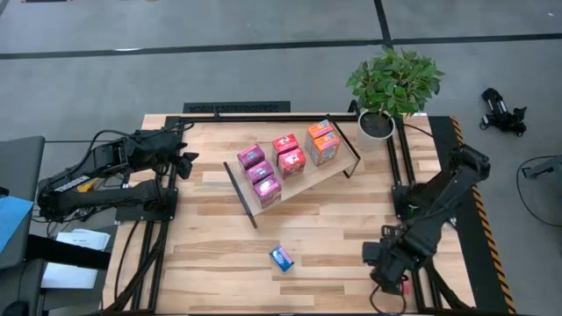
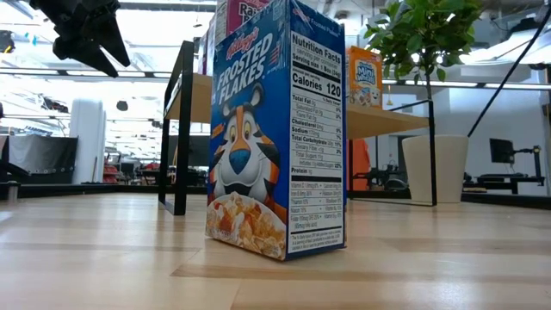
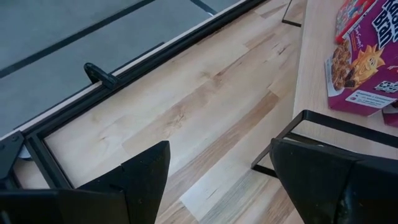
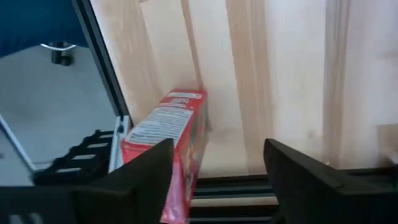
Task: Stack cereal on shelf
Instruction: Put the red cereal box aligned with the other red cereal boxes on the shelf
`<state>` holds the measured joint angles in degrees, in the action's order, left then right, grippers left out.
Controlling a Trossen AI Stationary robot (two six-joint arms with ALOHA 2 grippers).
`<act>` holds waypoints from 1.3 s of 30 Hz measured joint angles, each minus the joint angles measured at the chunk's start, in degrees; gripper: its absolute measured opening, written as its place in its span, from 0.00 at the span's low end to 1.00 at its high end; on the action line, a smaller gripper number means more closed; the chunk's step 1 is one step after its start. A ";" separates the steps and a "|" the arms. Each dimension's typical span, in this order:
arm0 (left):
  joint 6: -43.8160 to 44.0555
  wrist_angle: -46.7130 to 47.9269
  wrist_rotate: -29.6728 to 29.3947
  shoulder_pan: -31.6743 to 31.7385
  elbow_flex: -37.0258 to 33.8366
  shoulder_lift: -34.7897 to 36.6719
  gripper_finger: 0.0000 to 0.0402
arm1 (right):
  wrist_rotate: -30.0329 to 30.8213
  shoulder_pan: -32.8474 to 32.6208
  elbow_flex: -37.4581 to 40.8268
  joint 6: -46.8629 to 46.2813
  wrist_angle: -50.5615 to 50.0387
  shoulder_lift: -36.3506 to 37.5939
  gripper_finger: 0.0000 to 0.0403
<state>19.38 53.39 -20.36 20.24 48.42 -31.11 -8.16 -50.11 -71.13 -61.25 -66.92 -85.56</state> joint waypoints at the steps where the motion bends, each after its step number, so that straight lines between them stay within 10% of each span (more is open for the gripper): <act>1: 0.02 0.00 0.00 0.00 0.00 0.00 0.67 | -0.69 0.22 0.00 -0.66 0.13 0.00 0.70; 14: -0.46 -0.13 -0.76 -0.01 0.01 0.00 0.67 | 0.94 -10.63 -0.04 -23.71 5.25 0.00 0.75; 39: 0.85 -0.09 -1.05 0.01 0.01 0.00 0.67 | 8.54 -14.32 1.77 -24.42 5.44 -0.09 0.75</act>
<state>20.23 53.30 -21.41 20.25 48.44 -31.11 0.39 -64.43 -69.36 -85.67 -61.48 -85.65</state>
